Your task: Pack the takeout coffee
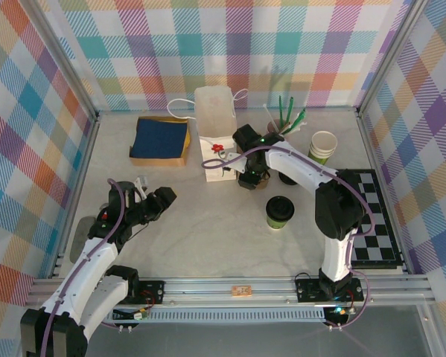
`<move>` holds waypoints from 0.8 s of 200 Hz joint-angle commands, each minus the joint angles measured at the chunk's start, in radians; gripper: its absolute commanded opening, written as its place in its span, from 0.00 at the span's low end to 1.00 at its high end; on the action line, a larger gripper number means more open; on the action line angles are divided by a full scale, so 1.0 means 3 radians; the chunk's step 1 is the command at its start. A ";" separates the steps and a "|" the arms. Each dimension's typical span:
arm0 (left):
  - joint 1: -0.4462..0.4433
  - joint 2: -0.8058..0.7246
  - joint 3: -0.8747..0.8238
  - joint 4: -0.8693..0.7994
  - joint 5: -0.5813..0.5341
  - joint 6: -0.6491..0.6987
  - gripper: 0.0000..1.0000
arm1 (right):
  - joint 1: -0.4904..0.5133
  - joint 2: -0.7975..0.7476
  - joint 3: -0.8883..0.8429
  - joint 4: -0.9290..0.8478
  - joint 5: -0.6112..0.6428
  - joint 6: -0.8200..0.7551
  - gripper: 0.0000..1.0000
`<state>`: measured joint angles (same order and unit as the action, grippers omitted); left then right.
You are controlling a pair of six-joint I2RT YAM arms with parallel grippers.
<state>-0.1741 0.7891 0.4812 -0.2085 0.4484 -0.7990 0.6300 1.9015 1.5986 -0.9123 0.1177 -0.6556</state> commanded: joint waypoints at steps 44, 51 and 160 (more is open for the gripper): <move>0.0056 -0.0008 0.0001 0.0025 0.0029 0.0015 0.57 | 0.0077 0.0028 0.0074 -0.0032 0.0005 0.0012 0.13; 0.0056 -0.0010 0.0001 0.0025 0.0028 0.0016 0.57 | 0.0088 0.0028 0.0085 -0.0031 0.0017 0.0021 0.11; 0.0058 -0.0033 0.0052 -0.0014 -0.0009 0.0036 0.56 | 0.0215 -0.0164 0.0245 -0.0001 0.0502 0.0254 0.00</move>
<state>-0.1741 0.7887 0.4812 -0.2092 0.4473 -0.7956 0.6823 1.9011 1.6295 -0.9108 0.1944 -0.6113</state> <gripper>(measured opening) 0.557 0.046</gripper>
